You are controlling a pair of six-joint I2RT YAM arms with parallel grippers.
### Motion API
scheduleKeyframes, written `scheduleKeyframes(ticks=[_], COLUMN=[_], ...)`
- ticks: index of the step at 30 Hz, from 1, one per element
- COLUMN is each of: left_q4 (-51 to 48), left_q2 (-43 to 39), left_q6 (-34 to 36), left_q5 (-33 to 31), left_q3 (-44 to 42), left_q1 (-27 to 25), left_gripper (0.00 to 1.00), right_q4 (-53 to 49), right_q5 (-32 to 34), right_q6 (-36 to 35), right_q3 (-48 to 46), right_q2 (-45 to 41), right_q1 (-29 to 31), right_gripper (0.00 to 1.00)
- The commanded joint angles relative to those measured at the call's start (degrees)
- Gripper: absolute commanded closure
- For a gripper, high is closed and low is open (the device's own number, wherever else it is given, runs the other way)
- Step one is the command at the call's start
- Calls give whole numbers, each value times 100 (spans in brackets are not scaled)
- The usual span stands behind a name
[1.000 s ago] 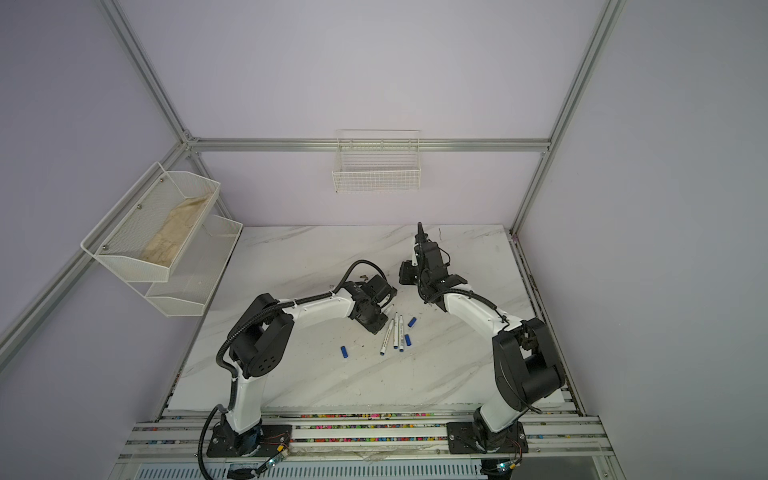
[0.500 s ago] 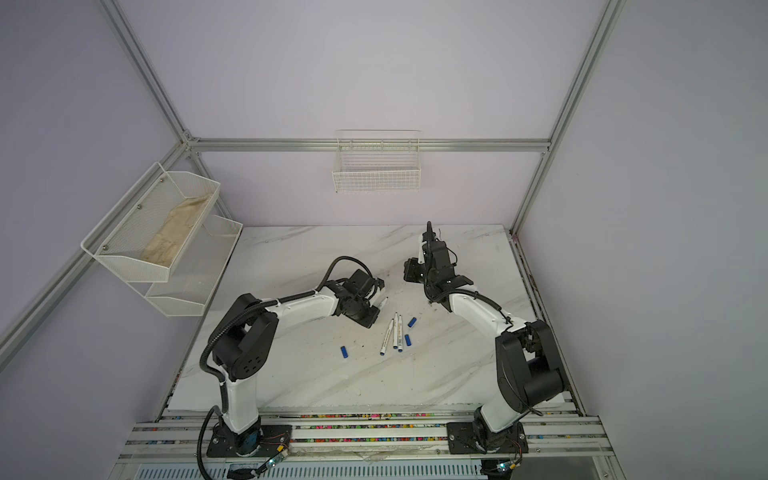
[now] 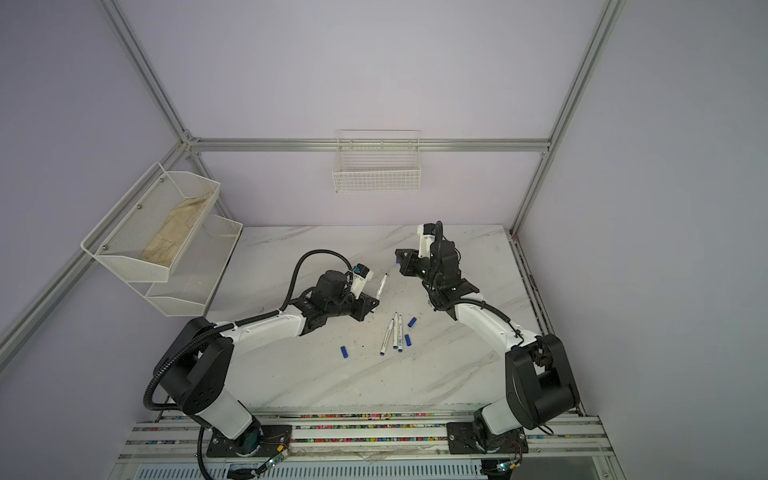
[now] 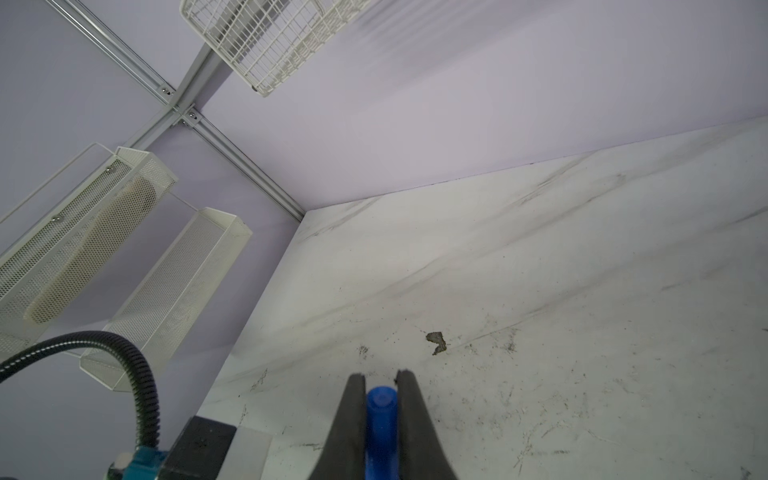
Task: Insert the pens into the pen caps
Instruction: 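Raise the marker upright with the left gripper toward the cap held by the right gripper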
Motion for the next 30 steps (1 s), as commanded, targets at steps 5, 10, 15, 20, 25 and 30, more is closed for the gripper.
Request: scheduleKeyframes(ticks=[5,10,15,20,25,30], left_q4=[935,1153,1220,1275,1307,1283], left_q2=[-361,-475,-491,-446,-403,-371], left_q6=[-43,41,74,40,10,2], left_q5=[233,359,445,387,337,307], left_q3=[-351,-413,-405,-414,-391,-330], left_q1=[-131,-185,-194,-190,-189,-189], left_gripper=[100,100,100,100,100,100], right_q4=[519,627,672,664,568,545], right_q5=[-301,-345,-356,-394,-421,-415], right_q6=[306,375,384,328,241,202], right_q3=[-30,-32,-45,-109,-120,-183], right_q2=[104,235,297,210,141,70], right_q1=[-14,-3,33,45,50,46], right_gripper=[100,100,100,100,100,100])
